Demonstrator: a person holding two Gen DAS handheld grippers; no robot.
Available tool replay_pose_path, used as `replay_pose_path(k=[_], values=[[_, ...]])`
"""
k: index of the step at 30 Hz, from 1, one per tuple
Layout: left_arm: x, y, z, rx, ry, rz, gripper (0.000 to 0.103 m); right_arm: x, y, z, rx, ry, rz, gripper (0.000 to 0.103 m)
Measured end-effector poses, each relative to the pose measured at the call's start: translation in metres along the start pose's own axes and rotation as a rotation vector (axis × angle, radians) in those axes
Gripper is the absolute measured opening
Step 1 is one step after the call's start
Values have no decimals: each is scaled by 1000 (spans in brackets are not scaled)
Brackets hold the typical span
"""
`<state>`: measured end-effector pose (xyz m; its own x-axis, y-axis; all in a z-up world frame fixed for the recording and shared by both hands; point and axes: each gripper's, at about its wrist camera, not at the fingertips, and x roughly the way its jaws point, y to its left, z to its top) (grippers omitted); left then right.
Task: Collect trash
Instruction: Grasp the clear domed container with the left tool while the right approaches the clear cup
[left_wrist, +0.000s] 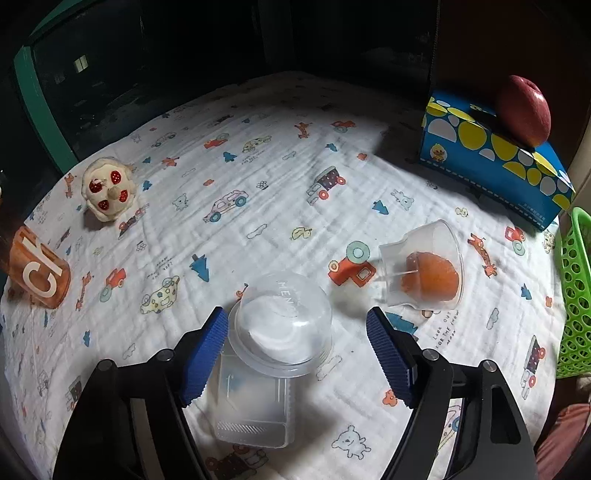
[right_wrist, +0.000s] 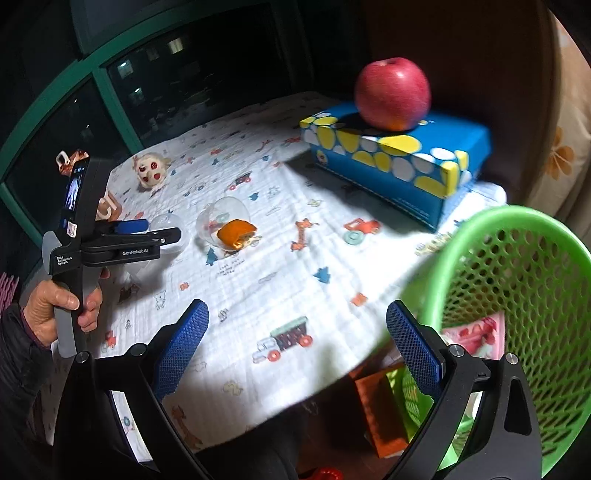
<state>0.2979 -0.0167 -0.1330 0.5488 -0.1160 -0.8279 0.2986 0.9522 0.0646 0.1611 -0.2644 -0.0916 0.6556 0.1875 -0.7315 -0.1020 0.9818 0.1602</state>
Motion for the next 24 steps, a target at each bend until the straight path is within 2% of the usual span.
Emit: replay_pose_path(k=[6, 10, 24], values=[[6, 2, 1, 13, -8, -21, 66, 19, 14, 15, -61, 18, 8, 96], [10, 2, 1, 33, -10, -26, 56, 29, 19, 20, -81, 37, 19, 96], [13, 5, 3, 35, -21, -60, 56, 46, 30, 30, -142, 57, 20, 96]])
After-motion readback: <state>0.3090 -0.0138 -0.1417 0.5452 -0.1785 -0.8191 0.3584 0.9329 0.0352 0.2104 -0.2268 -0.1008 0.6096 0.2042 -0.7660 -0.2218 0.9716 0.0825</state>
